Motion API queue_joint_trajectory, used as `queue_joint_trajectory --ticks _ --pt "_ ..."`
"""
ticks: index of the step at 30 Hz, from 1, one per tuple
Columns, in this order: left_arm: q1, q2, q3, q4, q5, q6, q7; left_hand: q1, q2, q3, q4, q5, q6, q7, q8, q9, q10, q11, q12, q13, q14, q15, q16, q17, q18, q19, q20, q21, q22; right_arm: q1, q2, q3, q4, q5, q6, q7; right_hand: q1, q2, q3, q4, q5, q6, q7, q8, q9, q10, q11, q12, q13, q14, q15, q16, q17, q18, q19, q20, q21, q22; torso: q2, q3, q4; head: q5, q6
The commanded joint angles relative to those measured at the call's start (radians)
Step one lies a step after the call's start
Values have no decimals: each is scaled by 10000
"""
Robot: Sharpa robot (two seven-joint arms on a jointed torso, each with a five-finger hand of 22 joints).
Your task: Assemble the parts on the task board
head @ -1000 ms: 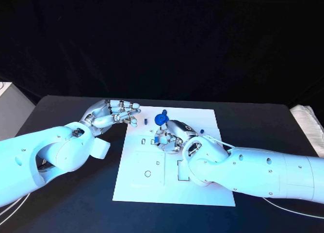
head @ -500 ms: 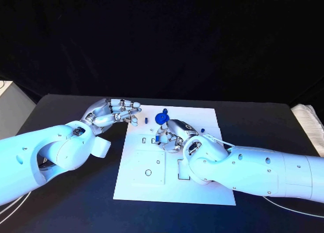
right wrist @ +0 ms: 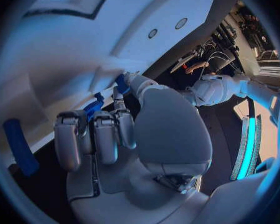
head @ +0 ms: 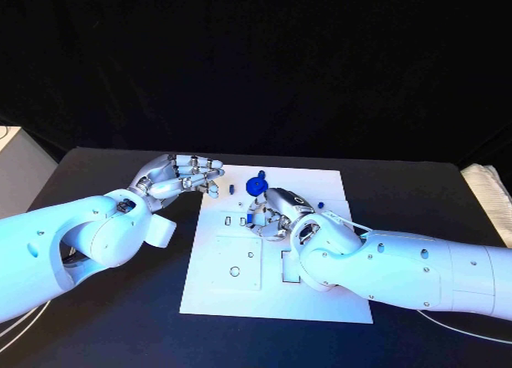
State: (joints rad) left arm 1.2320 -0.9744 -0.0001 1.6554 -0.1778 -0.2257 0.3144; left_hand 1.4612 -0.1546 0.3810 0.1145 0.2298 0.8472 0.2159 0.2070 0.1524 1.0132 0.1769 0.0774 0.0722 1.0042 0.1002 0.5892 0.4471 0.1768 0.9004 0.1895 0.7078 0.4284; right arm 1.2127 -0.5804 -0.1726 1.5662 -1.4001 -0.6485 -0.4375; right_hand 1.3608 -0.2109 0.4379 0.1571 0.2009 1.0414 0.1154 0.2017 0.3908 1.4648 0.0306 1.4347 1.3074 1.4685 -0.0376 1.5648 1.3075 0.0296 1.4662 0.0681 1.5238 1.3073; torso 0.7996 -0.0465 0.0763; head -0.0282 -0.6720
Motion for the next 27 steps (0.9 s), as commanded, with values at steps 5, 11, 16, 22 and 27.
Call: queue_joint_trajectory --ticks 5,11,16,22,27 --pt "8 7 3 6 -49 150 36 -99 9 37 3 -22 -90 286 -46 16 -53 -3 38 8 -49 11 54 -7 49 -73 -14 36 16 -65 -61 -32 72 -58 321 -1 -83 -174 -49 -45 -53 -149 32 -14 -54 180 44 -128 1643 985 11 -11 2471 -130 777 -26 -95 2122 0 -6 7 3 -4" --pt "8 9 3 -3 -49 165 27 -99 9 37 3 -22 -90 286 -46 16 -53 -3 38 8 -49 11 54 -7 49 -73 -14 36 16 -72 -80 -33 79 -60 307 3 -127 -230 -73 -39 -72 -211 57 -30 -68 160 67 -156 1627 985 29 -11 2469 -126 770 -10 -111 2109 0 -4 1 2 -20" --pt "8 16 3 -11 -50 180 19 -99 9 37 3 -22 -90 286 -46 16 -53 -3 38 8 -49 11 54 -7 49 -73 -14 36 16 -74 -85 -33 77 -63 306 5 -215 -304 -132 -7 -151 -285 87 -43 -87 145 98 -176 1617 983 57 -14 2464 -126 769 16 -116 2107 1 -5 1 -1 -24" --pt "7 19 3 -22 -50 193 5 -108 6 37 7 -22 -94 286 -43 20 -59 -4 44 9 -54 11 67 -6 51 -82 -11 44 18 -75 -89 -33 82 -68 256 11 -294 -369 -223 33 -351 -382 117 -61 -113 104 128 -238 1579 979 85 -23 2444 -119 758 45 -142 2087 7 -1 -3 -1 -19" --pt "7 34 3 -33 -71 246 -31 -108 6 37 7 -22 -94 286 -43 20 -59 -4 44 9 -54 11 67 -6 51 -82 -11 44 18 -75 -83 -33 87 -91 145 41 -418 -442 -610 192 -1132 -624 172 -92 -172 -148 189 -625 1333 958 141 -62 2360 -81 698 106 -281 1974 2 -4 2 -14 -22"
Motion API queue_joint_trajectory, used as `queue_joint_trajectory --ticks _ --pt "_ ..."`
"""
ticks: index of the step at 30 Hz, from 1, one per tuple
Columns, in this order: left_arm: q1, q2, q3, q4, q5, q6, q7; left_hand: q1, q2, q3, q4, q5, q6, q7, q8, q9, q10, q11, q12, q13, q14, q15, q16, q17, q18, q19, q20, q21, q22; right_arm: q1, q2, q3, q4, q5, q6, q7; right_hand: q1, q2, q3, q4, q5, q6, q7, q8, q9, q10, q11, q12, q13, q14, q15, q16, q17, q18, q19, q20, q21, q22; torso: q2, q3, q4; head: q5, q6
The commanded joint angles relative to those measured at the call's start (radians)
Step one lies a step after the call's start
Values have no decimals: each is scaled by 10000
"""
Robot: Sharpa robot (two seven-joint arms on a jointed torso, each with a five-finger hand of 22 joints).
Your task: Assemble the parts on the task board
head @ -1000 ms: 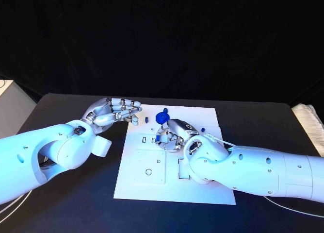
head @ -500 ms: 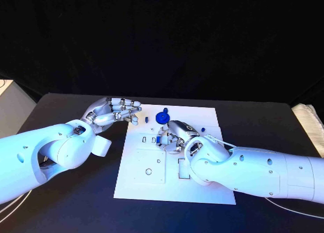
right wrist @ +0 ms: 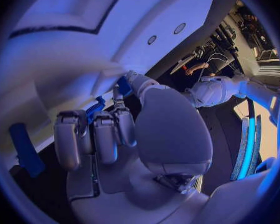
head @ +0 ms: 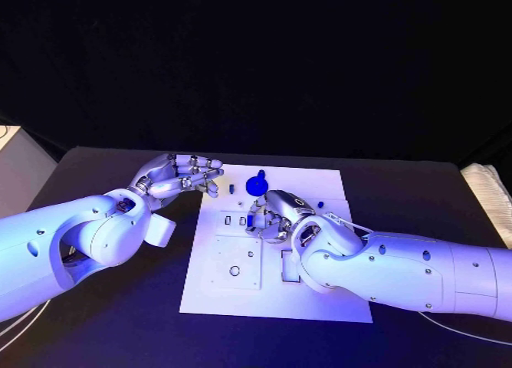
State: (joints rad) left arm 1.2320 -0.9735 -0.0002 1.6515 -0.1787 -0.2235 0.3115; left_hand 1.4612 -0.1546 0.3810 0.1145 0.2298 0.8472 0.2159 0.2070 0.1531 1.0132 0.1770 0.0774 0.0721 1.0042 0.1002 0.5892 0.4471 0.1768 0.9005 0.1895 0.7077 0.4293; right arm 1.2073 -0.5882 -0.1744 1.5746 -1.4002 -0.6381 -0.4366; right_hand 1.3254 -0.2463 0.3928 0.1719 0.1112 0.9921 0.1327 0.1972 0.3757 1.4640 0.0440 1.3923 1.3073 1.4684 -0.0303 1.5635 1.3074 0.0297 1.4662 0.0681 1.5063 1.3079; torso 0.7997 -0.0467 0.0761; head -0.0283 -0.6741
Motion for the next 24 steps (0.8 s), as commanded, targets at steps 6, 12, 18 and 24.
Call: queue_joint_trajectory --ticks 6,12,18,24 --pt "7 31 3 -10 -112 218 -30 -118 -5 32 9 -24 -126 288 -55 11 -90 0 38 7 -57 14 82 -5 53 -85 -7 56 12 -24 -27 -15 27 -134 -182 120 74 30 -1745 516 -530 -500 42 -4 -79 -423 142 -572 1057 942 122 -84 2300 -46 642 166 -260 1858 -7 2 5 -7 -6" --pt "6 55 2 -58 -319 167 -101 -153 -5 48 32 -28 -228 225 -77 15 281 -87 298 109 79 -59 262 56 75 15 -43 194 66 -42 -140 -12 203 -212 -417 350 501 319 -3799 1208 -616 -736 99 99 -108 -480 156 -593 993 943 153 -86 2306 -48 650 180 -272 1870 -11 11 -4 18 41" --pt "4 179 1 -192 -873 -24 -285 -363 -97 147 201 -48 609 -292 587 332 1544 -662 1565 695 775 -537 1536 726 87 592 -421 837 354 -2 -503 42 496 113 -370 1451 872 547 -3861 1178 -592 -777 112 120 -115 -425 165 -493 1048 954 161 -65 2351 -62 674 189 -224 1917 -84 75 -28 39 119" --pt "4 463 -6 -667 -1426 -232 -1066 -835 -228 -46 707 -10 855 -611 1157 749 1830 -1088 3641 2121 3025 -979 5311 4137 72 1745 -848 2203 1031 213 -1085 114 755 2055 -481 3628 1214 971 -3636 1168 -522 -606 88 263 -94 -401 152 -425 1080 943 162 -87 2309 -19 607 201 -386 1794 -265 166 -36 116 72"
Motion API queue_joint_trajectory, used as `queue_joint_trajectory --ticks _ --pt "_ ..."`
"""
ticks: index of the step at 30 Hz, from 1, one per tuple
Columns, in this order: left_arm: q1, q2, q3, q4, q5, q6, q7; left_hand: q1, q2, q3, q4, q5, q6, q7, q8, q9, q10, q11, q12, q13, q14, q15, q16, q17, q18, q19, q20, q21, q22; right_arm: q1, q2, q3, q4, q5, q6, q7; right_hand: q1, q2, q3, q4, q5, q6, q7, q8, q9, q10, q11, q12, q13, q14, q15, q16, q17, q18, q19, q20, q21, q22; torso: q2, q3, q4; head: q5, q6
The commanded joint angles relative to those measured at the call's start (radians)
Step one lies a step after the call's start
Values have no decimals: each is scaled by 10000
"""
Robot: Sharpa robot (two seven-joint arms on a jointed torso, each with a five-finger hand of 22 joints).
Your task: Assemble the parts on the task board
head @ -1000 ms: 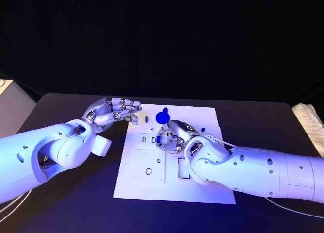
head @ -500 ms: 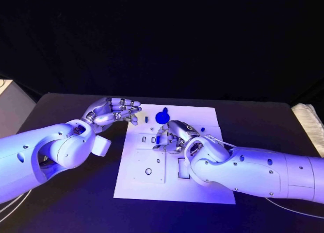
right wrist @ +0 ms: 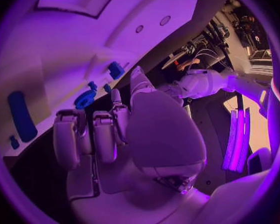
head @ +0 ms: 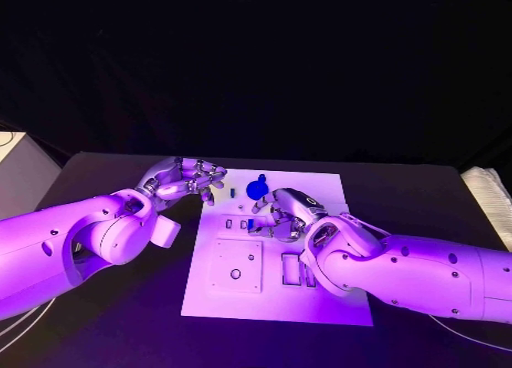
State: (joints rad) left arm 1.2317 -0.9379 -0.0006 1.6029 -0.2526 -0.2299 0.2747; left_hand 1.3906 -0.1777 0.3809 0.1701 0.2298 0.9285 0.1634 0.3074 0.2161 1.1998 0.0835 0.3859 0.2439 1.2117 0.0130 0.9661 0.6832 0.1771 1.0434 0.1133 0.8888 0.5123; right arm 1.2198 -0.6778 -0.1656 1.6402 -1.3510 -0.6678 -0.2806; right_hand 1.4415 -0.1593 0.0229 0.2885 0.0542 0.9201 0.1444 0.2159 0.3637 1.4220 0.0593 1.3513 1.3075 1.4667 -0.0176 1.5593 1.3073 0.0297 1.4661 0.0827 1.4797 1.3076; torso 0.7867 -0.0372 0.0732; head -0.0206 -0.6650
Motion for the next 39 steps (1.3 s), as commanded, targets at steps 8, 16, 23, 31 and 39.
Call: queue_joint_trajectory --ticks 8,16,23,31,39 --pt "14 468 -7 -782 -2232 619 -3043 -333 146 -45 1024 40 -286 -269 1123 966 -933 -297 3685 2635 2480 -271 4464 5927 -433 1905 -288 3054 3585 386 -956 67 133 5300 -676 4201 -810 734 -27 2 1004 103 -65 245 6 -3 -37 -20 1047 932 -4 -111 2194 26 537 17 -314 1663 -451 201 -67 195 -68" --pt "23 1010 -10 -1044 -4543 1696 -5125 -1101 169 -397 1205 20 -283 -589 2545 2255 -1055 -524 4759 3289 2422 -446 4350 5878 -429 1744 -423 3208 3678 498 -1710 72 309 6390 -674 4620 -793 771 -49 11 1230 82 -65 286 0 -18 -42 -30 1033 936 -10 -106 2207 29 536 11 -330 1656 -703 334 12 308 -276" --pt "142 1666 -88 -1393 -5875 2255 -6391 -1612 207 -581 1233 9 -898 -575 3151 3170 -1317 -529 5117 3502 2575 -457 4528 6261 -469 1809 -459 3381 3902 550 -2127 71 414 6444 -531 4467 -732 765 -52 -11 1389 11 -53 277 -19 -42 -35 -54 1013 931 -8 -118 2185 36 527 9 -360 1636 -864 388 -8 384 -530" --pt "447 2327 -221 -1792 -6795 2543 -7305 -2350 216 -941 1250 -5 -1121 -524 3223 3498 -1444 -465 5268 3567 2658 -404 4683 6524 -492 1857 -402 3515 4066 562 -2273 70 316 6340 -423 4219 -686 732 -63 -19 1469 -58 -36 255 -38 -78 -22 -98 979 926 0 -128 2168 43 515 14 -393 1614 -917 426 -43 445 -647" --pt "627 2923 -275 -2199 -7670 2755 -7731 -2792 374 -1161 1248 -43 -1131 -556 3360 3735 -1468 -488 5440 3638 2663 -411 4713 6581 -493 1843 -400 3562 4111 565 -2280 69 183 6128 -383 3877 -654 739 -56 -11 1565 -101 -23 244 -52 -104 -11 -128 956 921 9 -140 2146 51 502 19 -430 1588 -887 423 -45 482 -744"
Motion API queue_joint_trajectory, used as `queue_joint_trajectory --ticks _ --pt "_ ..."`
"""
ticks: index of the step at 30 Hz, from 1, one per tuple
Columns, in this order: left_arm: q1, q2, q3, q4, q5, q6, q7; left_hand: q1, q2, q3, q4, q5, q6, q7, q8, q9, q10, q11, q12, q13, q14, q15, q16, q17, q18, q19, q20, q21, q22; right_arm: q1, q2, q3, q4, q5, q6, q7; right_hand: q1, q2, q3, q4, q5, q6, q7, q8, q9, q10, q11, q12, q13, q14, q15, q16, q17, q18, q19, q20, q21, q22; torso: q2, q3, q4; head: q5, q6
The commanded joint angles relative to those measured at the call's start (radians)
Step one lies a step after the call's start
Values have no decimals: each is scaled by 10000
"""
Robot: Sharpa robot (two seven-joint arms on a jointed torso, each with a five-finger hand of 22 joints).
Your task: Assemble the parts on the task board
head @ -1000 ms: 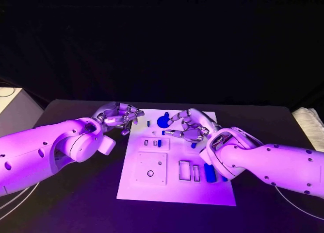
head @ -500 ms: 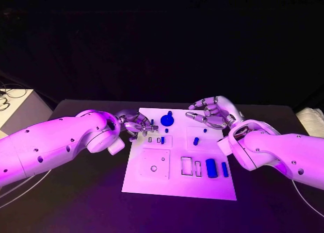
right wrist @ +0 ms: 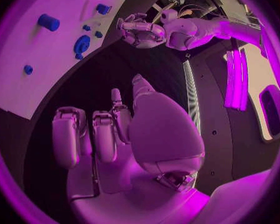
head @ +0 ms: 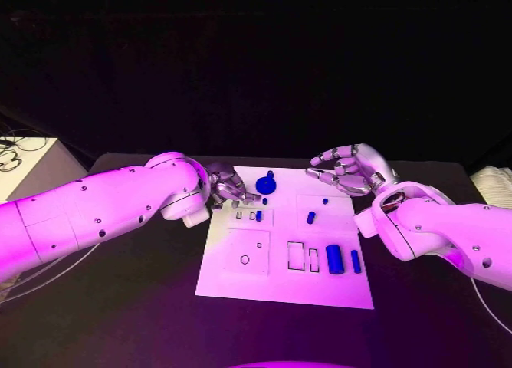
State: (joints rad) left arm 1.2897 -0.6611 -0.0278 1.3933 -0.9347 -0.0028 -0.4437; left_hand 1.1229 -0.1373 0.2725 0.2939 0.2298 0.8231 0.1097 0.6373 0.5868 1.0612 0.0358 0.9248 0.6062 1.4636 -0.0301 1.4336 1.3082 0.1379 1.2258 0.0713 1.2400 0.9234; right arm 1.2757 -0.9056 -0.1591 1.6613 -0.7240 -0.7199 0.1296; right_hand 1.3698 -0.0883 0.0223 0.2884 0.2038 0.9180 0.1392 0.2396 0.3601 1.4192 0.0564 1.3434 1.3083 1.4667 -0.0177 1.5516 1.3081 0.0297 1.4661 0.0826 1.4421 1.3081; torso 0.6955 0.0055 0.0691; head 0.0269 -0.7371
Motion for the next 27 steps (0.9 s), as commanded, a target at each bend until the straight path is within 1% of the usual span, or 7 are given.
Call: queue_joint_trajectory --ticks 1,4,9,15,20,23,27 --pt "66 222 -6 -155 -917 568 -579 -146 -21 -96 10 -48 -88 -19 71 51 -94 -10 63 22 141 21 37 330 -101 15 21 52 3 6 0 5 -38 -163 149 -260 63 29 -51 -10 69 -80 29 7 -16 -76 19 -50 947 921 10 -64 2139 52 502 20 -54 1583 30 -4 -10 9 -27" --pt "115 405 -15 -328 -1086 930 -655 -192 9 -120 10 -52 -108 -19 90 88 -122 -8 82 31 132 23 33 324 -94 -16 23 34 -36 6 6 4 -58 -211 181 -357 75 24 -50 -11 113 -91 33 6 -20 -81 22 -55 942 919 13 -68 2131 53 500 22 -61 1579 44 0 -25 -14 -25" --pt "208 743 -53 -694 -1369 1534 -744 -228 68 -170 1 -53 -237 12 121 193 -268 23 111 52 59 51 -29 231 -60 -165 43 -66 -221 7 14 3 -78 -285 231 -503 80 21 -51 -11 135 -97 34 4 -23 -100 23 -82 922 913 14 -80 2109 62 486 23 -94 1553 54 -3 -5 -24 -89" --pt "262 1088 -86 -1117 -1465 1867 -783 -219 71 -197 -2 -56 -293 28 139 244 -338 40 125 61 18 69 -62 183 -43 -243 58 -120 -316 7 42 2 -110 -335 291 -615 79 17 -54 -8 154 -108 38 0 -26 -115 26 -102 908 909 15 -88 2094 68 476 24 -120 1534 60 -17 12 -53 -133" --pt "281 1275 -119 -1339 -1478 2079 -801 -222 77 -203 1 -57 -303 32 145 257 -353 44 130 63 7 73 -71 169 -42 -252 61 -124 -321 7 56 1 -120 -356 307 -665 79 17 -54 -8 154 -108 38 0 -26 -115 26 -102 908 909 15 -88 2094 68 476 24 -120 1534 61 -14 6 -53 -164" --pt "287 1342 -132 -1400 -1473 2307 -816 -222 82 -205 1 -57 -309 34 148 264 -361 46 133 64 12 75 -61 187 -43 -255 64 -123 -318 7 66 1 -127 -361 314 -690 79 17 -54 -8 154 -108 38 0 -26 -115 26 -102 908 909 15 -88 2094 68 476 24 -120 1534 61 -28 15 -50 -187" --pt "290 1423 -156 -1458 -1434 2459 -820 -211 92 -210 -4 -59 -330 40 153 283 -387 52 139 68 31 81 -27 244 -46 -257 70 -117 -303 7 80 1 -134 -364 310 -706 75 13 -58 -3 174 -117 40 -2 -29 -114 29 -100 910 905 17 -96 2080 72 469 26 -137 1521 68 -27 26 -43 -194"
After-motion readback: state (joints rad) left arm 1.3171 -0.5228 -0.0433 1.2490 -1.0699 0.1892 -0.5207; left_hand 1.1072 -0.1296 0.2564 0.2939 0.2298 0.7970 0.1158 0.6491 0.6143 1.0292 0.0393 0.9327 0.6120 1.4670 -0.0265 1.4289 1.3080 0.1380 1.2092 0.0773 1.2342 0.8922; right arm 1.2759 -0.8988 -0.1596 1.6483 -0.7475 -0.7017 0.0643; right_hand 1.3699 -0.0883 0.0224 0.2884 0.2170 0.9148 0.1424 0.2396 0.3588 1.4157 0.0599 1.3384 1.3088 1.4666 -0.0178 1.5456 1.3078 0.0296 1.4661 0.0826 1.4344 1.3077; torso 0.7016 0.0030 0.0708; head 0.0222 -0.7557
